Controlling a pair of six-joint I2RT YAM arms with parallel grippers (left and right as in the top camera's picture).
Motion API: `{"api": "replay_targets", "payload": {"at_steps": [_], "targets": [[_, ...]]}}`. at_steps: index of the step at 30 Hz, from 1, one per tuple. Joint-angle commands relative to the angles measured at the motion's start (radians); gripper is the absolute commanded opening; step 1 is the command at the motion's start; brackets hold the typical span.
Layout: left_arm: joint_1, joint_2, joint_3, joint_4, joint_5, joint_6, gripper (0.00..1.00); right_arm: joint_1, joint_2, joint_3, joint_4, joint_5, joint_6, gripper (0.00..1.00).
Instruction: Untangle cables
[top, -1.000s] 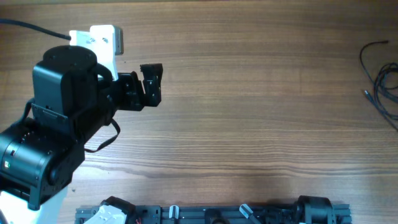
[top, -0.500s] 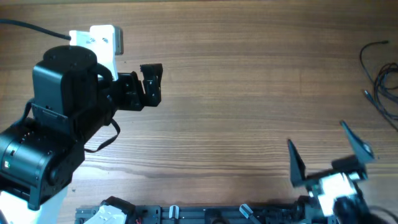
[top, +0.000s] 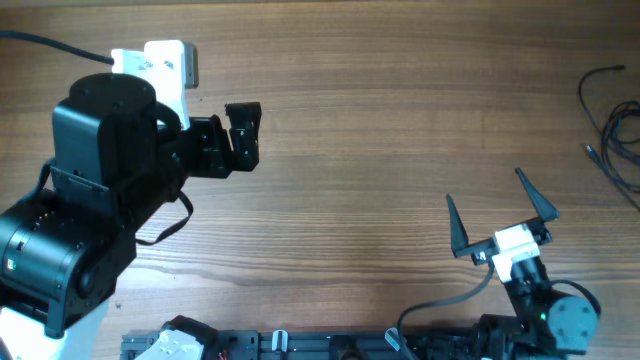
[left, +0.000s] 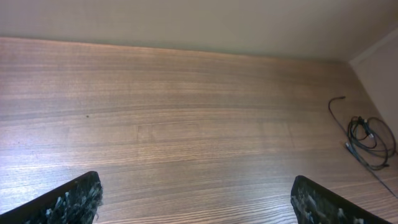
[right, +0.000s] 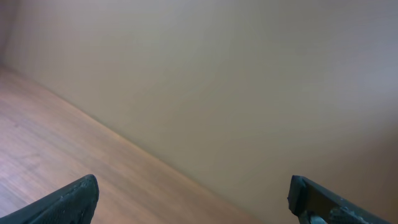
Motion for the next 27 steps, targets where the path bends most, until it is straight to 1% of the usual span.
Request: {"api": "replay_targets", "payload": {"at_steps": [1,5,8,9,13,16,27], "targets": [[-0.003,-0.004,0.011,0.0,-0.01,0.021,0.99,0.002,-0.006,-0.079,0.023,0.113,0.091,1.0],[-0.003,-0.004,0.011,0.0,-0.01,0.021,0.99,0.002,-0.006,-0.134,0.029,0.123,0.109,1.0],[-0.003,-0.004,0.011,0.0,-0.01,0.021,0.98,0.002,-0.006,-0.159,0.027,0.182,0.178,1.0],[-0.003,-0.004,0.011,0.0,-0.01,0.021,0.96,0.003,-0.006,-0.161,0.006,0.213,0.202,1.0],[-0.003,-0.004,0.011,0.001,-0.01,0.021,0.95,0.002,-0.006,-0.161,-0.066,0.245,0.201,1.0],[-0.003,-0.004,0.011,0.001,-0.01,0.021,0.95,0.002,0.023,-0.16,-0.064,0.254,0.259,1.0],[-0.003,-0.005,0.011,0.001,-0.011,0.021,0.95,0.002,0.145,-0.16,-0.063,0.254,0.261,1.0]]}}
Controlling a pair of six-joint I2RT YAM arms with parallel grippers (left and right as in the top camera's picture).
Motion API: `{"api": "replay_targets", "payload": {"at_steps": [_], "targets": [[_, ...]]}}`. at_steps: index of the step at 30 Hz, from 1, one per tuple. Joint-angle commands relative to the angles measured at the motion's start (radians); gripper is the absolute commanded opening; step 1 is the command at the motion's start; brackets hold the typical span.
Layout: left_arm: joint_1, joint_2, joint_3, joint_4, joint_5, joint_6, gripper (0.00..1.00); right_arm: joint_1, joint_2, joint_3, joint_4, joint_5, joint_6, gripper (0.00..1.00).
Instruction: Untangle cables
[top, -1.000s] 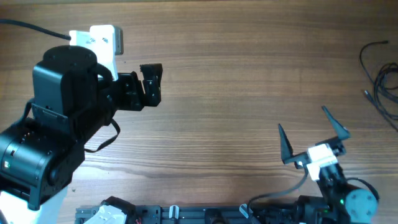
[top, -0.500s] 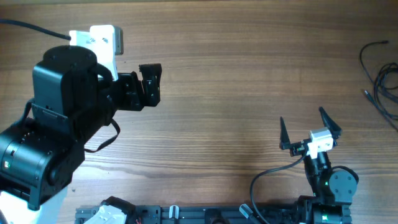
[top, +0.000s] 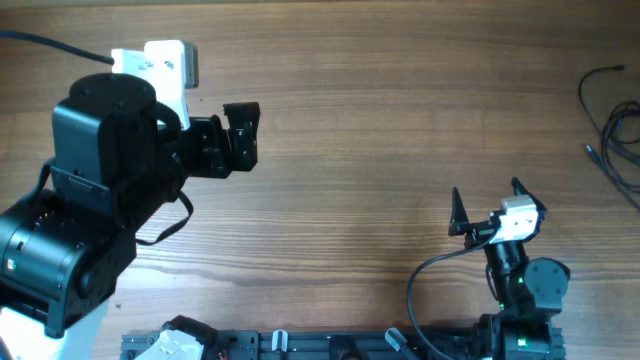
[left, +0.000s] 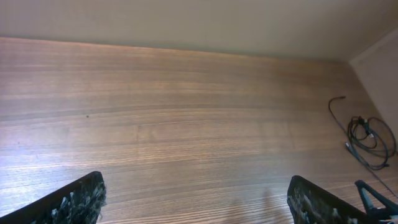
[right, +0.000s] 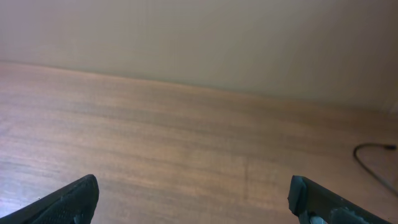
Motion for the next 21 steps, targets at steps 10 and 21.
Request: {"api": "replay_targets", "payload": {"at_steps": [10,21], "targets": [[-0.003,-0.008,0.011,0.002,-0.01,0.021,0.96,0.013,0.09,-0.002,0.003,0.017,0.018,1.0],[-0.003,-0.019,0.011,0.003,-0.01,0.021,0.96,0.054,0.031,-0.002,0.002,0.017,0.018,1.0]]}}
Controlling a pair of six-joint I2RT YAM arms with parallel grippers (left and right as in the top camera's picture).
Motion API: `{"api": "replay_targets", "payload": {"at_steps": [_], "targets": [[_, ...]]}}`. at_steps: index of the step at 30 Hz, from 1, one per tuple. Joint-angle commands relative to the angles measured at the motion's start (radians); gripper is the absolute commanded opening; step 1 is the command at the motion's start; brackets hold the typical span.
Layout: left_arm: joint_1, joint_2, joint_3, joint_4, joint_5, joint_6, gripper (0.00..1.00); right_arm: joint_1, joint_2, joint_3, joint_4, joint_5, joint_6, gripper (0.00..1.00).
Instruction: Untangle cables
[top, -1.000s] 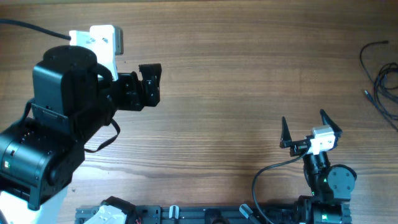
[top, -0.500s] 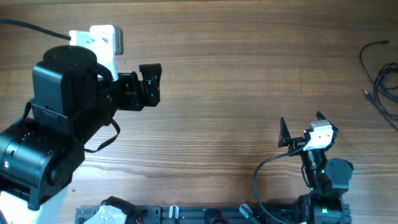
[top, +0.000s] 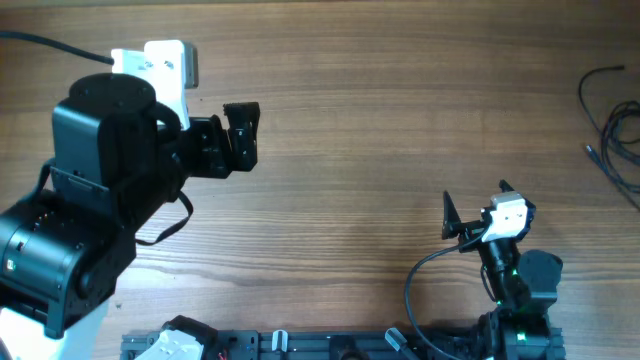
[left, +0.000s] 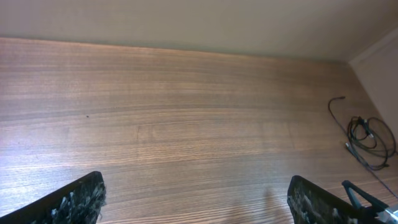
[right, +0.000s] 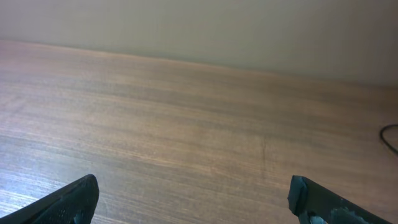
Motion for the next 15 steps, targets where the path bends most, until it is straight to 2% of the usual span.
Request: {"api": "replay_targets", "payload": {"at_steps": [1,6,15], "targets": [[-0.003,-0.023,0.011,0.004,-0.01,0.021,0.96,0.006,-0.066,-0.002,0.003,0.01,0.014,1.0],[-0.003,-0.03,0.011,0.008,-0.01,0.02,0.96,0.006,-0.197,-0.002,0.008,0.01,0.014,1.0],[-0.003,-0.077,0.011,0.034,-0.011,0.015,0.85,0.007,-0.197,-0.002,0.003,0.01,0.014,1.0]]}}
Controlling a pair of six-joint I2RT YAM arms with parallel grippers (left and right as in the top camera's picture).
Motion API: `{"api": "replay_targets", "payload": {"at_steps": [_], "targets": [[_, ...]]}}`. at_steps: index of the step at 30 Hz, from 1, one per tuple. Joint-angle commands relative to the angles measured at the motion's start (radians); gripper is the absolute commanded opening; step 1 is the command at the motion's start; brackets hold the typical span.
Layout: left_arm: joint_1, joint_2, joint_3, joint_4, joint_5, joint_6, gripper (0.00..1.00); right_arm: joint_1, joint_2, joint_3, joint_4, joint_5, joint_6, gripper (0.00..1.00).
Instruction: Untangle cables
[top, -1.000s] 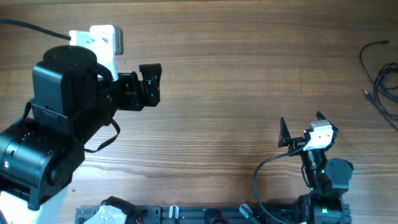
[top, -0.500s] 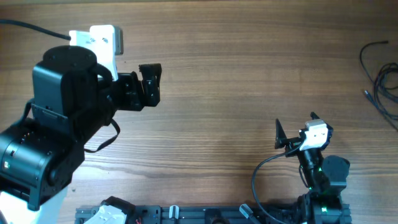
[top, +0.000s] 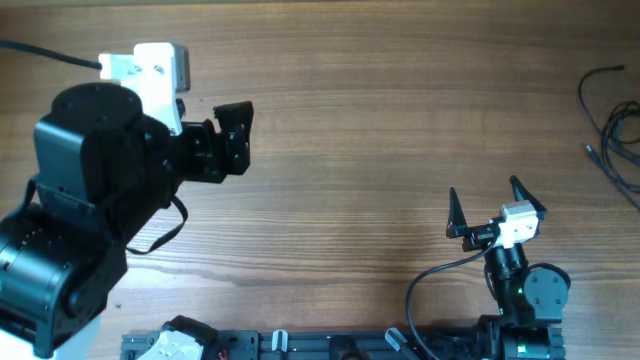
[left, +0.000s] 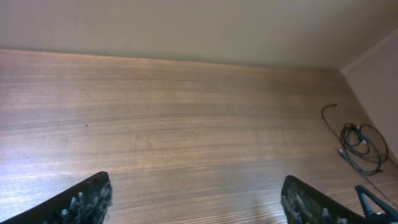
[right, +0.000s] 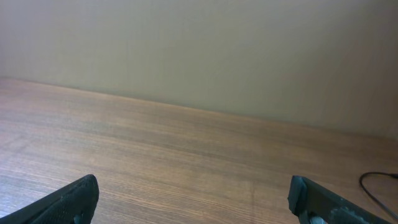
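Observation:
A tangle of thin black cables (top: 612, 130) lies at the table's far right edge; the left wrist view shows the cables (left: 359, 142) small and far off, as a loose loop with a curved tail. My left gripper (top: 232, 138) hangs open over the left half of the table, its fingers (left: 87, 199) wide apart with nothing between them. My right gripper (top: 488, 203) stands open near the front right, well short of the cables. In its own view the right gripper (right: 194, 182) holds nothing, and one cable end (right: 379, 180) shows at the right edge.
Bare brown wooden tabletop (top: 380, 120) lies between both grippers and the cables. A beige wall (right: 199, 50) rises behind the table. The arm mounts and a black rail (top: 300, 345) run along the front edge.
My left arm has shifted slightly left and back, so the cables sit further left in its view. My right gripper has moved a little right and tilted up, showing more wall.
At first my right gripper was open at the front right, facing mostly wall, while the left hung still and open. Then the right had turned towards the table and shifted left. Now both have shifted slightly, still open and empty, and the cables lie untouched.

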Motion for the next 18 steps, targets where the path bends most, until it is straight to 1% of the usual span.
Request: {"api": "replay_targets", "payload": {"at_steps": [1,6,13,18], "targets": [[-0.003,-0.059,0.011,0.011,-0.011,0.012,0.84,0.007,-0.017,-0.002,0.001,0.01,0.014,1.0],[-0.003,-0.172,0.01,-0.002,-0.056,-0.062,0.84,0.007,-0.016,-0.002,0.001,0.01,0.015,1.0],[-0.003,-0.354,0.004,-0.074,-0.067,-0.106,0.85,0.007,-0.016,-0.002,0.001,0.01,0.015,1.0],[-0.003,-0.513,-0.045,-0.091,-0.15,-0.158,0.85,0.007,-0.016,-0.002,0.001,0.01,0.014,1.0]]}}
